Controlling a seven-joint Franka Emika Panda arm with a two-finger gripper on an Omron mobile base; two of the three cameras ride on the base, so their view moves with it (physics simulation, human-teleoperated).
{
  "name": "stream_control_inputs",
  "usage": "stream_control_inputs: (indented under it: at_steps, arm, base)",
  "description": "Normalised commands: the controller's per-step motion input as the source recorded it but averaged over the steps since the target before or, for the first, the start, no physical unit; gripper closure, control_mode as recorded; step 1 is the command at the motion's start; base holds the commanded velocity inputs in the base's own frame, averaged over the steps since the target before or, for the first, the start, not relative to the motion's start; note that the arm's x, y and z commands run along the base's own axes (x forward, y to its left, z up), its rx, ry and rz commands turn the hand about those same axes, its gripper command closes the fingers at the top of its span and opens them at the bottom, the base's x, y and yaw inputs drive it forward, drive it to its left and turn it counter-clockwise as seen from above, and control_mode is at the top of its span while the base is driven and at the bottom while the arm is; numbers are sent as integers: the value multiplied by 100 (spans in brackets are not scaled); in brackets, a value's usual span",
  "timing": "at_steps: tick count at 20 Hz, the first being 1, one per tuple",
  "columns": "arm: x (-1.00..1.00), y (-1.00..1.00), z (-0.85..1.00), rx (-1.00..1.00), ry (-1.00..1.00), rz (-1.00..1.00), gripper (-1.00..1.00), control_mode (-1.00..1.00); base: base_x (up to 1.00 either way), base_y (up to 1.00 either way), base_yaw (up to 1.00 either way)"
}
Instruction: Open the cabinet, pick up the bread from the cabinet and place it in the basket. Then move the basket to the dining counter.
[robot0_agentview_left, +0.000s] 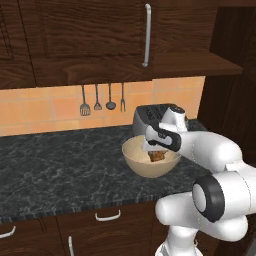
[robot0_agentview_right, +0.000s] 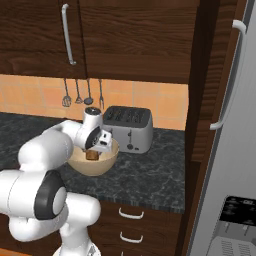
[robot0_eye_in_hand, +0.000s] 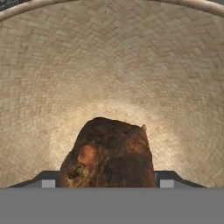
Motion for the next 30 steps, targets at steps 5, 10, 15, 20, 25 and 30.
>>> stream_control_inputs:
  at_steps: [5,10,15,20,25,30]
  arm:
    - [46,10,-32,0,0,0,-100,-100]
    - [36,1,-11,0,0,0,-100,-100]
    - [29,0,0,0,0,0,-100,-100]
    - [-28,0,24,0,-4,0,-100,-100]
    - [-52,-8,46,0,-3,-8,-100,-100]
    - [-65,-29,49,0,-5,-31,-100,-100]
  base:
    - [0,0,0]
    - [0,0,0]
    - [0,0,0]
    - [0,0,0]
    - [0,0,0]
    - [0,0,0]
